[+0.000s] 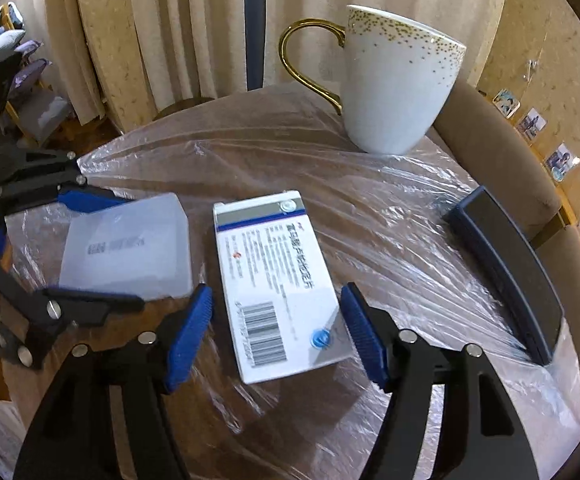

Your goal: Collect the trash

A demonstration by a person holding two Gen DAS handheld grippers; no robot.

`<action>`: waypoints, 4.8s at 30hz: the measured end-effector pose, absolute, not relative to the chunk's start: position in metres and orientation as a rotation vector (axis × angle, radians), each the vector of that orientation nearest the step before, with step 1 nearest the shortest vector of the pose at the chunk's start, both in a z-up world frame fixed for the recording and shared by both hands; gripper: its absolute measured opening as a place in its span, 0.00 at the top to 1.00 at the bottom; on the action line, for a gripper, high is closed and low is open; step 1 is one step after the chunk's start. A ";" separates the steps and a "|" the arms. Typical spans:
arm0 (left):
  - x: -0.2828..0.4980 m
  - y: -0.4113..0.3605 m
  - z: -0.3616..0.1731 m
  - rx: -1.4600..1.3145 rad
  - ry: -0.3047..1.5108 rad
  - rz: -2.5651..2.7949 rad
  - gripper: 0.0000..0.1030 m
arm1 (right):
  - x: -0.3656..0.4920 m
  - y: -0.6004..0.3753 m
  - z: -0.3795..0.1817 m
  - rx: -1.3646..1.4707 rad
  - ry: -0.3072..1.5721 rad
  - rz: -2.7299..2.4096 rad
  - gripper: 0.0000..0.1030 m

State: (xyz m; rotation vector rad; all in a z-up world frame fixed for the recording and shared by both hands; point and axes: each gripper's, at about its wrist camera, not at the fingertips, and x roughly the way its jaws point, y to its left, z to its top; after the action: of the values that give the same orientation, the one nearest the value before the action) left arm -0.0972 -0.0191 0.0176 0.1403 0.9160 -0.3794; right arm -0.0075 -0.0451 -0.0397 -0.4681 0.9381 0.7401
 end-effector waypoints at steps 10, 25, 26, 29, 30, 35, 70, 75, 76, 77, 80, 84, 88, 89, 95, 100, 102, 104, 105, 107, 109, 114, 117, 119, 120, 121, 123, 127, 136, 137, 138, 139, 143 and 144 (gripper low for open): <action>-0.104 -0.022 0.022 0.136 0.913 -0.383 0.46 | -0.025 -0.076 -0.026 -0.296 0.944 0.679 0.51; -0.136 -0.062 0.033 0.114 0.887 -0.481 0.46 | -0.112 -0.159 -0.012 -0.029 0.959 0.465 0.51; -0.139 -0.066 0.034 0.116 0.886 -0.489 0.46 | -0.118 -0.163 -0.012 -0.024 0.960 0.456 0.51; -0.148 -0.074 0.035 0.121 0.884 -0.505 0.46 | -0.140 -0.176 -0.011 0.009 0.959 0.428 0.51; -0.152 -0.077 0.036 0.118 0.884 -0.515 0.46 | -0.148 -0.181 -0.011 0.020 0.959 0.416 0.51; -0.168 -0.086 0.036 0.113 0.888 -0.541 0.46 | -0.179 -0.196 -0.013 0.041 0.955 0.357 0.51; -0.284 -0.111 0.047 0.192 0.931 -0.718 0.46 | -0.308 -0.224 -0.006 0.094 0.991 0.374 0.51; -0.296 -0.115 0.042 0.219 0.951 -0.734 0.46 | -0.321 -0.223 -0.014 0.084 1.024 0.384 0.51; -0.299 -0.116 0.040 0.224 0.958 -0.736 0.46 | -0.323 -0.222 -0.015 0.082 1.028 0.385 0.51; -0.300 -0.117 0.038 0.228 0.963 -0.737 0.46 | -0.325 -0.221 -0.017 0.080 1.034 0.387 0.51; -0.305 -0.119 0.032 0.239 0.978 -0.737 0.46 | -0.330 -0.217 -0.023 0.069 1.053 0.397 0.51; -0.309 -0.119 0.022 0.242 1.001 -0.725 0.46 | -0.334 -0.211 -0.033 0.063 1.076 0.404 0.51; -0.311 -0.120 0.011 0.240 1.025 -0.712 0.46 | -0.336 -0.207 -0.044 0.048 1.094 0.407 0.51; -0.311 -0.120 0.010 0.241 1.028 -0.710 0.46 | -0.336 -0.206 -0.045 0.046 1.098 0.408 0.51; -0.315 -0.121 -0.006 0.254 1.055 -0.691 0.46 | -0.335 -0.199 -0.062 0.029 1.127 0.411 0.51; -0.314 -0.123 -0.022 0.275 1.080 -0.681 0.46 | -0.328 -0.193 -0.076 0.014 1.149 0.400 0.51; -0.313 -0.124 -0.030 0.284 1.092 -0.675 0.46 | -0.324 -0.191 -0.083 0.011 1.158 0.392 0.51; -0.311 -0.126 -0.038 0.293 1.107 -0.667 0.46 | -0.321 -0.190 -0.090 0.009 1.170 0.383 0.51; -0.310 -0.127 -0.041 0.294 1.114 -0.663 0.46 | -0.320 -0.190 -0.093 0.006 1.173 0.381 0.51; -0.308 -0.128 -0.047 0.298 1.124 -0.654 0.46 | -0.319 -0.188 -0.098 0.003 1.181 0.377 0.51; -0.305 -0.129 -0.054 0.300 1.136 -0.644 0.46 | -0.317 -0.186 -0.103 0.003 1.190 0.373 0.51; -0.298 -0.132 -0.069 0.306 1.164 -0.636 0.46 | -0.319 -0.185 -0.115 -0.002 1.209 0.355 0.51; -0.297 -0.134 -0.076 0.322 1.170 -0.632 0.46 | -0.320 -0.182 -0.120 -0.007 1.218 0.342 0.51; -0.296 -0.134 -0.080 0.332 1.174 -0.629 0.46 | -0.320 -0.182 -0.124 -0.007 1.223 0.335 0.51; -0.296 -0.137 -0.081 0.335 1.177 -0.628 0.46 | -0.320 -0.182 -0.128 -0.005 1.228 0.331 0.51; -0.295 -0.138 -0.084 0.338 1.181 -0.627 0.46 | -0.319 -0.182 -0.130 -0.002 1.232 0.329 0.51; -0.295 -0.141 -0.089 0.343 1.185 -0.625 0.46 | -0.318 -0.181 -0.136 0.001 1.240 0.323 0.51; -0.293 -0.140 -0.095 0.348 1.180 -0.629 0.45 | -0.320 -0.179 -0.145 0.003 1.251 0.313 0.51; -0.297 -0.122 -0.048 0.255 1.132 -0.662 0.26 | -0.333 -0.188 -0.090 0.006 1.169 0.309 0.24; -0.299 -0.120 -0.035 0.246 1.104 -0.671 0.26 | -0.334 -0.190 -0.072 0.013 1.134 0.314 0.24; -0.300 -0.117 -0.017 0.233 1.065 -0.687 0.26 | -0.333 -0.193 -0.055 0.017 1.099 0.319 0.24; -0.300 -0.112 0.013 0.200 1.001 -0.713 0.23 | -0.332 -0.195 -0.034 0.016 1.044 0.321 0.19; -0.280 -0.093 0.082 0.126 0.751 -0.647 0.01 | -0.311 -0.218 0.027 -0.029 0.817 0.213 0.04; -0.262 -0.087 0.092 0.111 0.703 -0.585 0.01 | -0.300 -0.225 0.033 -0.036 0.792 0.177 0.04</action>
State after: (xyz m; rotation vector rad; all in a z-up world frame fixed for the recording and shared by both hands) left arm -0.2623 -0.0867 0.0922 0.1112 0.7030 -0.5852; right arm -0.2999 -0.2251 0.0333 -0.0361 0.7919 0.1771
